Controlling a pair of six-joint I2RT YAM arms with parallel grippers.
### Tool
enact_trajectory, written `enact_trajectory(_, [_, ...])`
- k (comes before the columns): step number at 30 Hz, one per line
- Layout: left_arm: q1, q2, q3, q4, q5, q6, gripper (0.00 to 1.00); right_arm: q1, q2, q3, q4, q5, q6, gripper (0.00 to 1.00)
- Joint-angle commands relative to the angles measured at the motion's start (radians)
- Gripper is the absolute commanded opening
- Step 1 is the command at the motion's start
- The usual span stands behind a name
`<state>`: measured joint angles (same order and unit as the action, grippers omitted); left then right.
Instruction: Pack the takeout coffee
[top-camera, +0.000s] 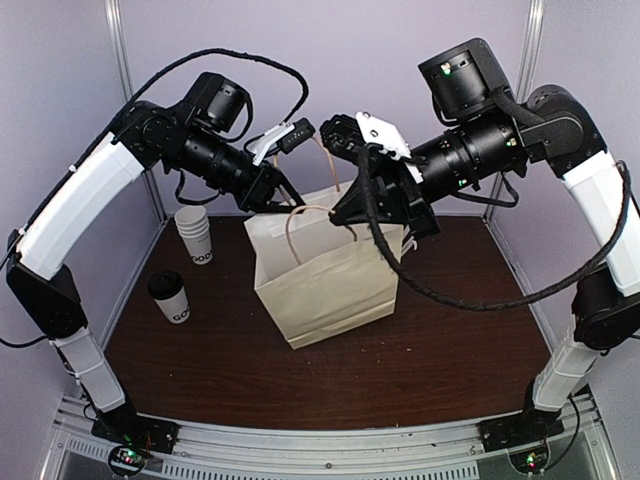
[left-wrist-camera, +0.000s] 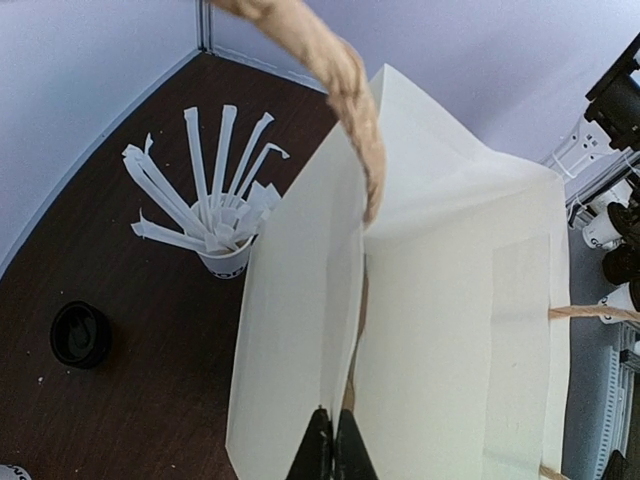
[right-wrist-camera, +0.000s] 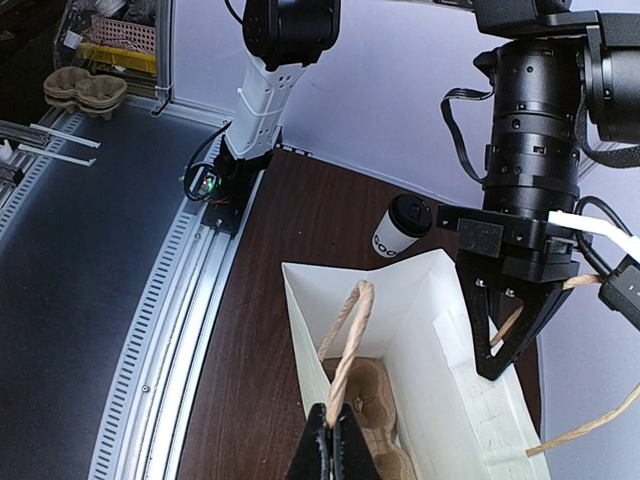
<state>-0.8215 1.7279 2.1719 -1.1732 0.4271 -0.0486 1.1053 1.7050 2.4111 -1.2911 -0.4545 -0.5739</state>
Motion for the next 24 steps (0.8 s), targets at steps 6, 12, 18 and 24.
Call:
enact_trajectory(6, [0.004,0.008,0.002,0.024,0.055,-0.03,0.0,-0.005,-0.003,0.024,-0.011,-0.045,0.02,0.0])
enact_trajectory(12, [0.004,0.013,0.006,0.019,0.065,-0.045,0.0,-0.005,0.0,0.025,-0.013,-0.072,0.035,0.0])
enact_trajectory(18, [0.004,0.01,0.007,0.001,0.126,-0.097,0.0,-0.003,-0.005,0.038,-0.024,-0.157,0.053,0.02])
enact_trajectory(24, [-0.017,-0.022,-0.038,0.003,0.146,-0.14,0.0,0.008,-0.011,0.033,-0.069,-0.224,0.031,0.04])
